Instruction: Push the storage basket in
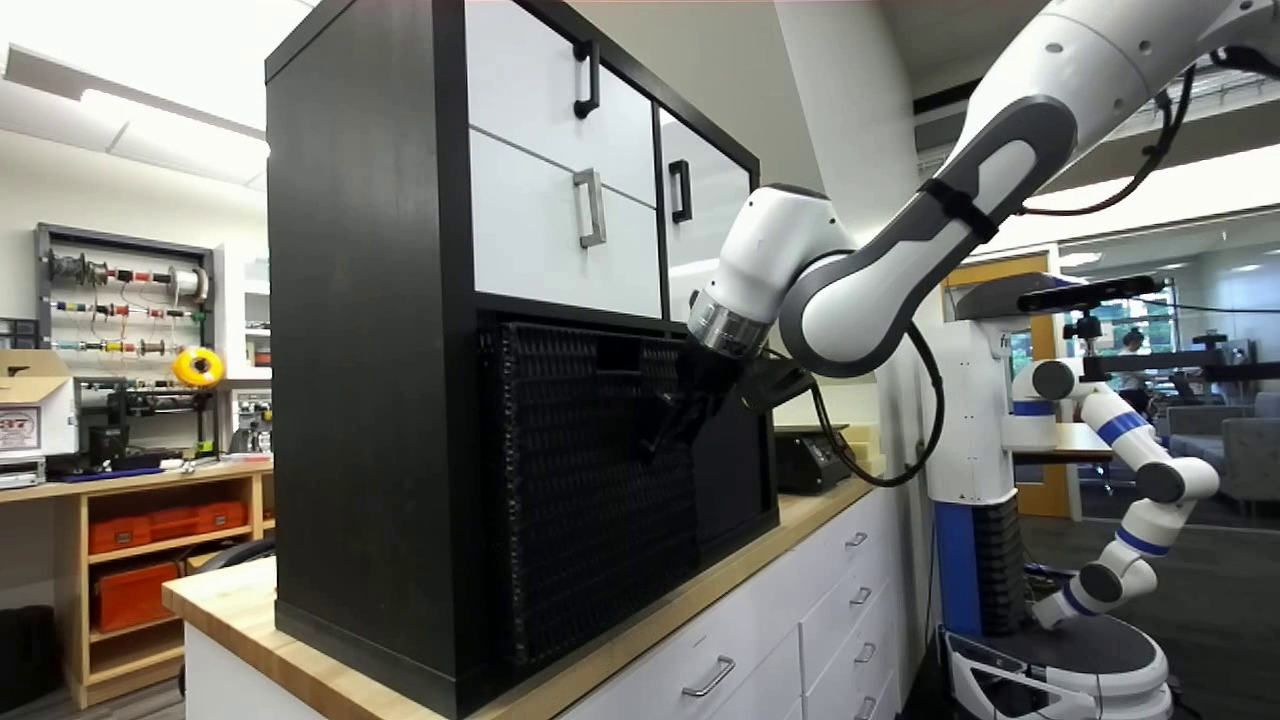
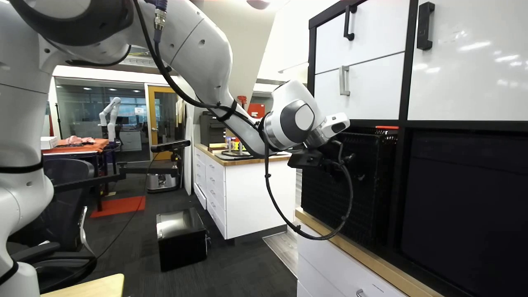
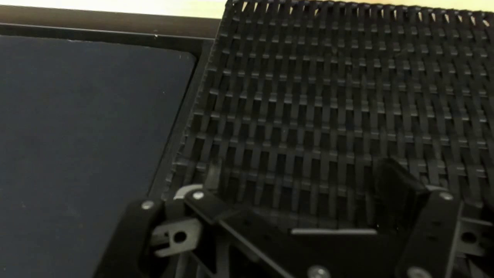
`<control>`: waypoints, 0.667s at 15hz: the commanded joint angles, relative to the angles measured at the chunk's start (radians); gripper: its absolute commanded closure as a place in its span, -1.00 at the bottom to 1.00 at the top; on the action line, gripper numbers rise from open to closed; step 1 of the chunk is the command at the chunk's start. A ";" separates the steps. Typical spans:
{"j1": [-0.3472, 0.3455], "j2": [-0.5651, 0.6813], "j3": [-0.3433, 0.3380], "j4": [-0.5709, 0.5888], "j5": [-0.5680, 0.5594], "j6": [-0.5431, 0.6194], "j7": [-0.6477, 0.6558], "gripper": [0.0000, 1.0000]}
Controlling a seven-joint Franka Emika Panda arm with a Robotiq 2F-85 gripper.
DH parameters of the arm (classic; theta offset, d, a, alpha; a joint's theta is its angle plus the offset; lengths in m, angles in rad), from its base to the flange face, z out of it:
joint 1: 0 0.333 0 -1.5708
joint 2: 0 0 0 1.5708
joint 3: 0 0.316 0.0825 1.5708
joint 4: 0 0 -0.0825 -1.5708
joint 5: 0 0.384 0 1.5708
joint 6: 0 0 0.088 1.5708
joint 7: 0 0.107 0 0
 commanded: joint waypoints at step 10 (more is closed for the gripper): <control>-0.029 -0.009 0.044 -0.004 0.070 -0.003 -0.057 -1.00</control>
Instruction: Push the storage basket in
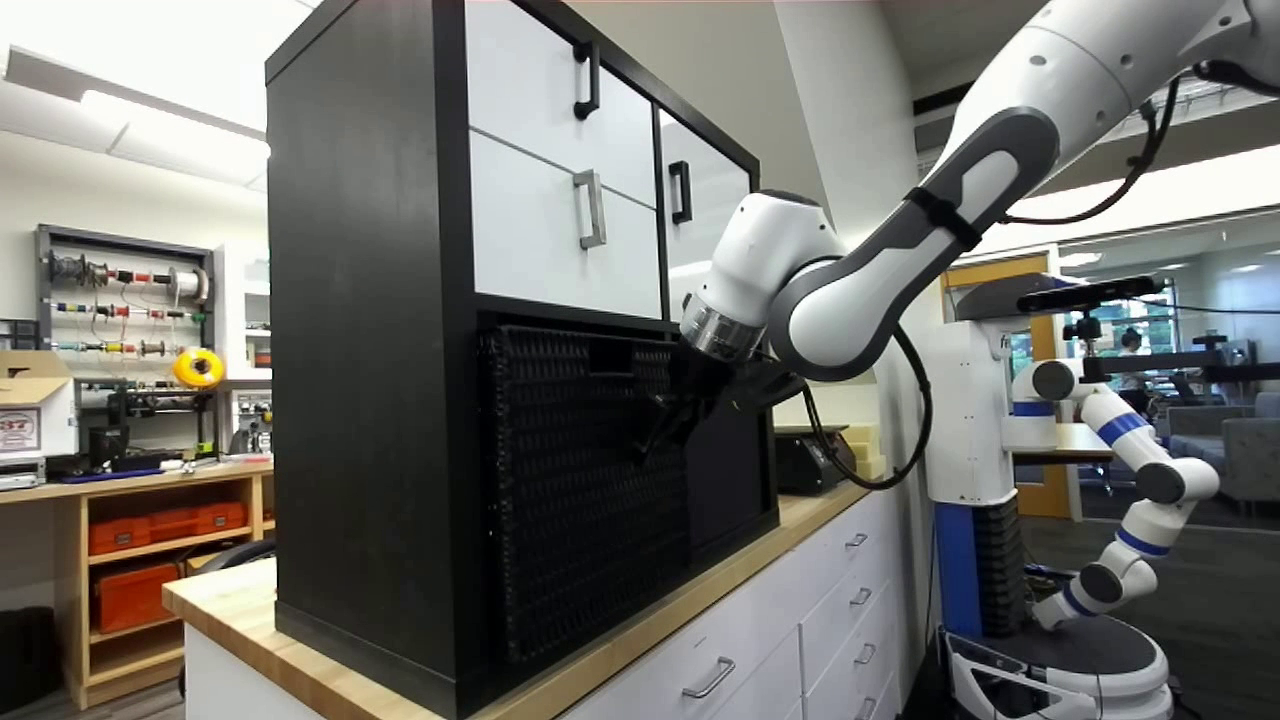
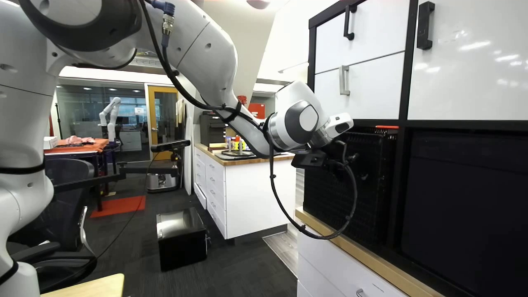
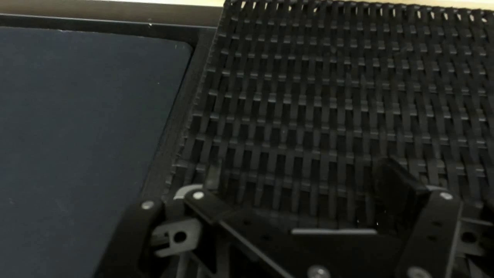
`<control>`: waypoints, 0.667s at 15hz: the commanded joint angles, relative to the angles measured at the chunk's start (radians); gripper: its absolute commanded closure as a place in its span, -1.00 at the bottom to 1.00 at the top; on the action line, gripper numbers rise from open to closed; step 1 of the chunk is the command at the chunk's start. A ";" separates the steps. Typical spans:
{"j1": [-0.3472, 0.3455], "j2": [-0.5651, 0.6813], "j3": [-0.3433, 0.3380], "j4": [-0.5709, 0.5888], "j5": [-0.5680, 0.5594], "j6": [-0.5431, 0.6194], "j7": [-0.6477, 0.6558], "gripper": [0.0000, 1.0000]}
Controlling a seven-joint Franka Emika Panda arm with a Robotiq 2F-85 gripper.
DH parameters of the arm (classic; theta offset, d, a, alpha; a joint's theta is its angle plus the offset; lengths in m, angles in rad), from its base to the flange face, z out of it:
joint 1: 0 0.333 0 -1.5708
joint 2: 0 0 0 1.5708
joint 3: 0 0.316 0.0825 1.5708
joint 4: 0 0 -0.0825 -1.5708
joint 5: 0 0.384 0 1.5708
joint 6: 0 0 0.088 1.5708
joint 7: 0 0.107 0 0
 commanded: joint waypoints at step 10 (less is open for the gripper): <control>0.091 -0.331 -0.035 -0.193 0.487 -0.384 -0.409 -1.00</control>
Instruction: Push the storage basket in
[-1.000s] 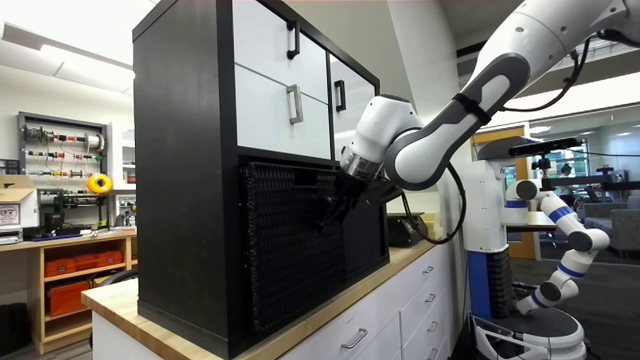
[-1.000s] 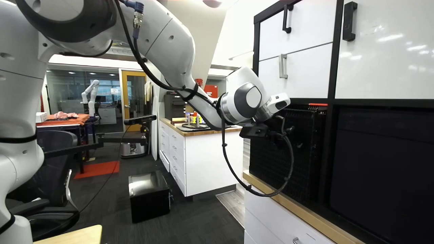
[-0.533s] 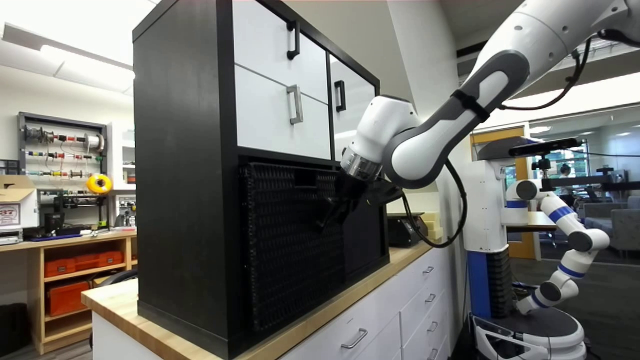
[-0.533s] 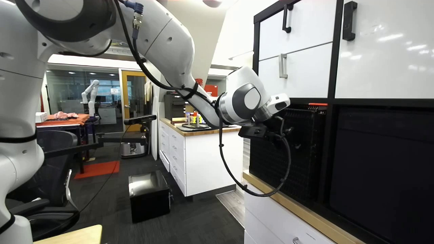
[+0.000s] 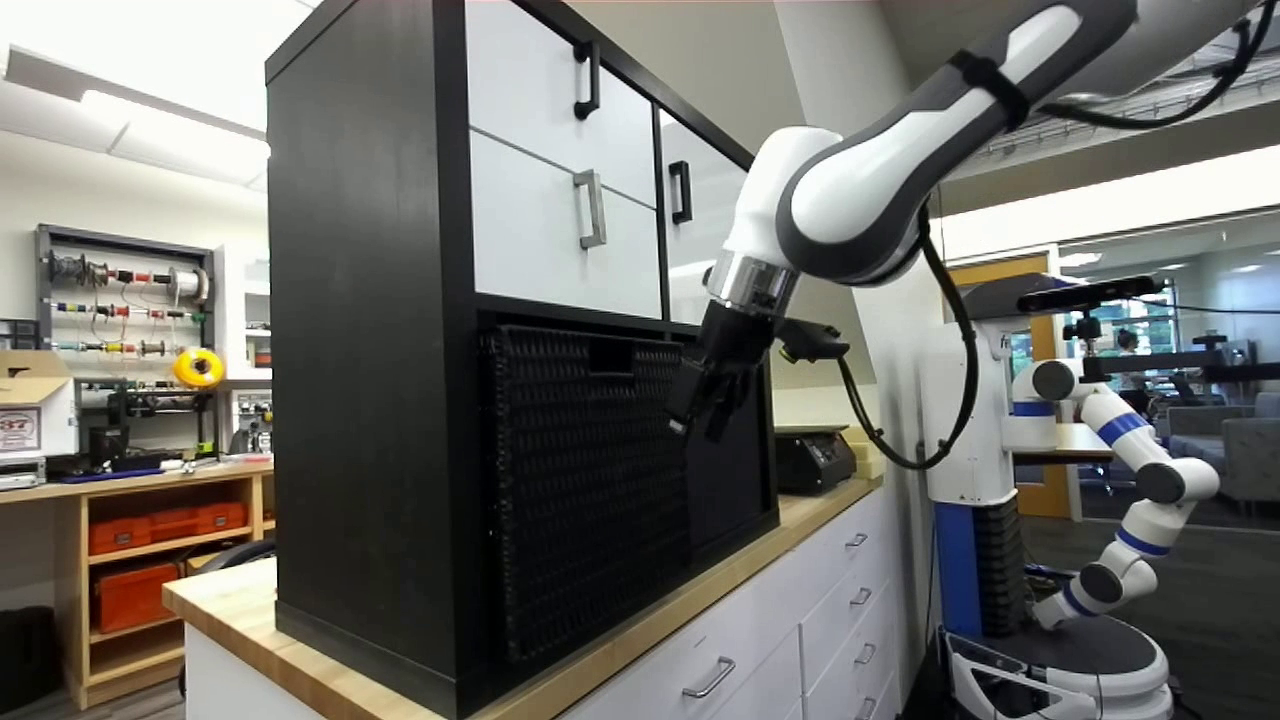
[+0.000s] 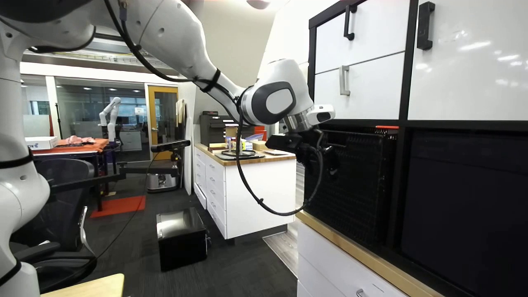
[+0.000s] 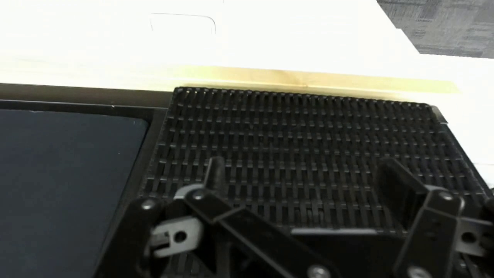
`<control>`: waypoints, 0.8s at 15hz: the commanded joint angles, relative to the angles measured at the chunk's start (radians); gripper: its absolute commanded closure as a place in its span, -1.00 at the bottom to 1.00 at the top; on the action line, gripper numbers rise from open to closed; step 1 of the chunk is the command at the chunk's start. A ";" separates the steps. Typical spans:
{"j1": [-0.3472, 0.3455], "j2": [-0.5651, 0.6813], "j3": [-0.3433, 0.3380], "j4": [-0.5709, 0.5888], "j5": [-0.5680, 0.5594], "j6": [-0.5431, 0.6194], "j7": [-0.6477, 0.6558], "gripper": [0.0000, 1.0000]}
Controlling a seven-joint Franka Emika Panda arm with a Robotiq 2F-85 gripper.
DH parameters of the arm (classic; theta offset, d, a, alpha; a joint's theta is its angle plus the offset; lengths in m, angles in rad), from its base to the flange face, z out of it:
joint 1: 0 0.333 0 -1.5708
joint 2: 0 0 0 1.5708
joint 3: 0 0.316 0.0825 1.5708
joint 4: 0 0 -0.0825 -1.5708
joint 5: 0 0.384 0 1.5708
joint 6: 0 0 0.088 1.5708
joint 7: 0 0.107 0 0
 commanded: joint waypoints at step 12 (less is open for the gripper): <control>0.040 -0.249 -0.111 -0.005 0.078 -0.522 -0.180 -1.00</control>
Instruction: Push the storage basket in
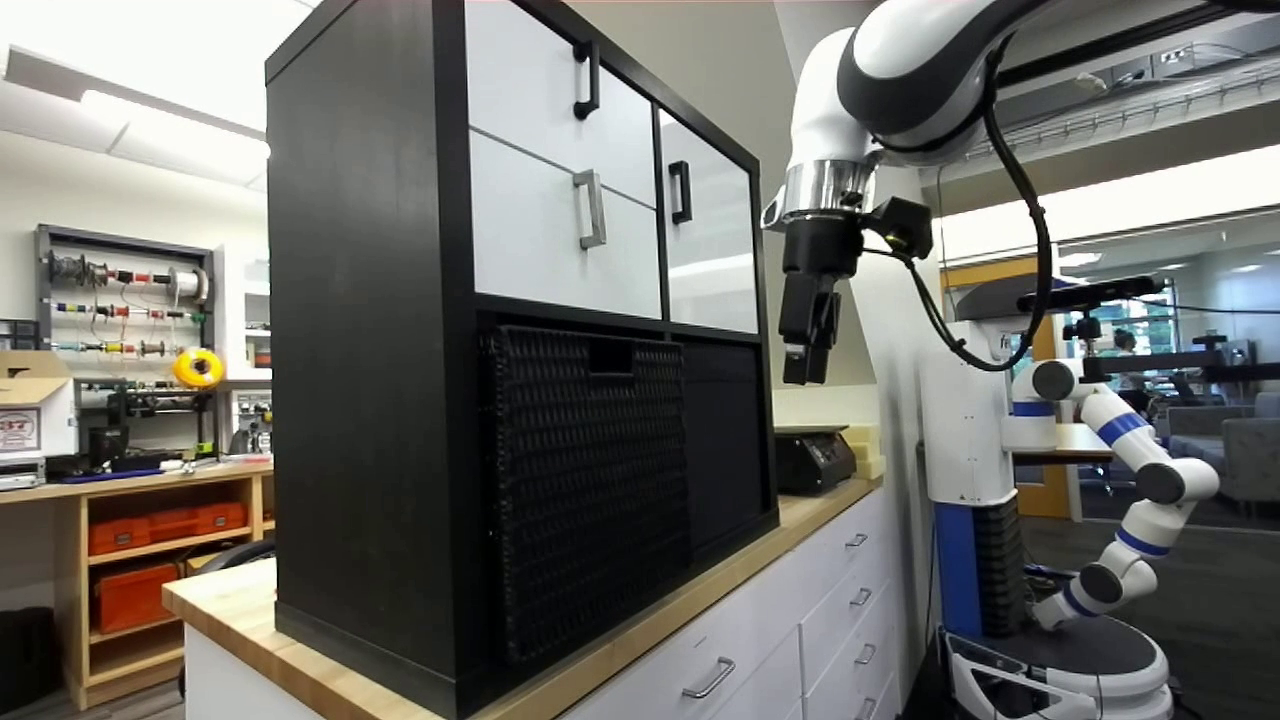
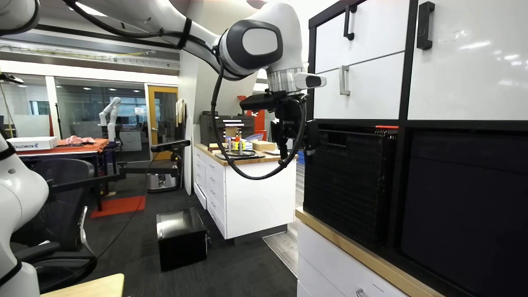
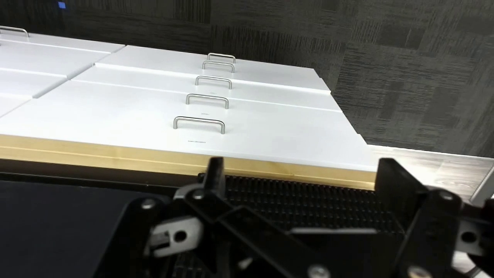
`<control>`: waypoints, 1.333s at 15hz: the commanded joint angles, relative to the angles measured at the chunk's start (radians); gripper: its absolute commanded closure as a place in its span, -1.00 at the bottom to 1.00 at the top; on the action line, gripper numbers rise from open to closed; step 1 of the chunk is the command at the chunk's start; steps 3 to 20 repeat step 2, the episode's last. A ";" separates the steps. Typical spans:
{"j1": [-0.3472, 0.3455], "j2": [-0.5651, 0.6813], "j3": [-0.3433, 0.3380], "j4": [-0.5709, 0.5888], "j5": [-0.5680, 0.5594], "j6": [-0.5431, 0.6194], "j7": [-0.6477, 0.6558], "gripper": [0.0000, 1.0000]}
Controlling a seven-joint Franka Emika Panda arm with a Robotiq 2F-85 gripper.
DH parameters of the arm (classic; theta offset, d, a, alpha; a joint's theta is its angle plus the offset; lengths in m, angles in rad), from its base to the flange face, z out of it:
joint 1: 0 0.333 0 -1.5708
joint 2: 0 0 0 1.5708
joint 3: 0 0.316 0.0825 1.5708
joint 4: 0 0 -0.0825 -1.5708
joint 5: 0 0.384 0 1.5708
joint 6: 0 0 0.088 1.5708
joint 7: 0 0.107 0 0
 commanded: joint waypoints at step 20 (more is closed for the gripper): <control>0.023 0.001 -0.019 0.002 -0.004 -0.003 0.003 -1.00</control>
